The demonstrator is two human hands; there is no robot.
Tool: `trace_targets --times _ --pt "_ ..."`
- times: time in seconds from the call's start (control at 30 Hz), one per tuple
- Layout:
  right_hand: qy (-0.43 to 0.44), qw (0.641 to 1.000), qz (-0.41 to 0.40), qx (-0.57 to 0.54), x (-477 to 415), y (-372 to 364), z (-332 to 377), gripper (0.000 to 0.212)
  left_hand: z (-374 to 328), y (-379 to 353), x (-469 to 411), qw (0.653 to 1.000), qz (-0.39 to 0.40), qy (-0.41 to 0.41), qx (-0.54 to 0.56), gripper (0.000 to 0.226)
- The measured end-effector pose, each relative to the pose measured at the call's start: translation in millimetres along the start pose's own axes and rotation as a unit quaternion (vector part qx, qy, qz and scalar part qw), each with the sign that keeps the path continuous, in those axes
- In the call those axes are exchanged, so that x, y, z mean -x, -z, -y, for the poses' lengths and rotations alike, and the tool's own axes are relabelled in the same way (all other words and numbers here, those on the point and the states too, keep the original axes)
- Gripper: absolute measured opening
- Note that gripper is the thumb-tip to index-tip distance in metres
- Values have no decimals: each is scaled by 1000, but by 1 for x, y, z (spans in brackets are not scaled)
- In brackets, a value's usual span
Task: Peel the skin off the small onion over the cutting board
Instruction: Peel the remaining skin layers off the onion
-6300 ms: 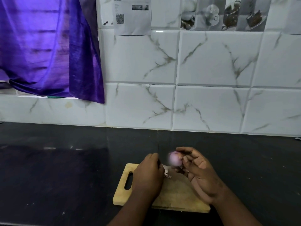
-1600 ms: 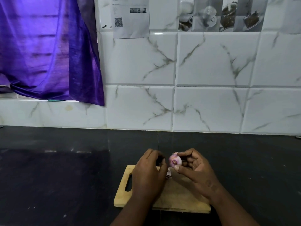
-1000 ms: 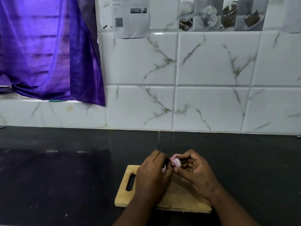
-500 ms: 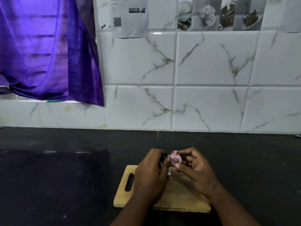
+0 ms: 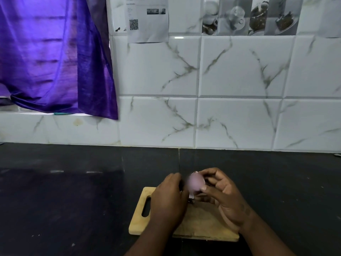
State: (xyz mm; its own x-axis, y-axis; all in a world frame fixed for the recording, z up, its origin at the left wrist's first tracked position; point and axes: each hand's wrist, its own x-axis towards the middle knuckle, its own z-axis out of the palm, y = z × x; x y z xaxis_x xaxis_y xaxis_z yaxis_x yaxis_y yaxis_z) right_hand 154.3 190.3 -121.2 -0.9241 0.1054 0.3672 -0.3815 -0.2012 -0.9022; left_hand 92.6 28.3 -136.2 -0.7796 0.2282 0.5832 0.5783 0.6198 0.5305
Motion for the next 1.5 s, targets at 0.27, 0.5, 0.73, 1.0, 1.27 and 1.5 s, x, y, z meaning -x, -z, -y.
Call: trace_targets --times 0.27,0.5,0.73,1.0,1.27,1.5 --pt "-15 999 -20 30 -3 2 -4 32 2 0 0 998 -35 -32 35 9" --pt "-28 996 -52 70 -4 4 -2 25 -5 8 4 989 -59 -110 80 19" --pt "-2 987 -43 152 -3 6 -6 26 -1 7 4 990 -44 -115 70 15" --pt "18 986 -26 164 -3 7 -6 29 -4 6 4 990 -49 -117 60 16" --pt "23 983 -54 172 -3 8 -5 27 -3 4 4 988 -53 -133 52 16" --pt "28 978 -32 205 -3 8 -6 29 -1 4 3 991 -40 -118 50 12"
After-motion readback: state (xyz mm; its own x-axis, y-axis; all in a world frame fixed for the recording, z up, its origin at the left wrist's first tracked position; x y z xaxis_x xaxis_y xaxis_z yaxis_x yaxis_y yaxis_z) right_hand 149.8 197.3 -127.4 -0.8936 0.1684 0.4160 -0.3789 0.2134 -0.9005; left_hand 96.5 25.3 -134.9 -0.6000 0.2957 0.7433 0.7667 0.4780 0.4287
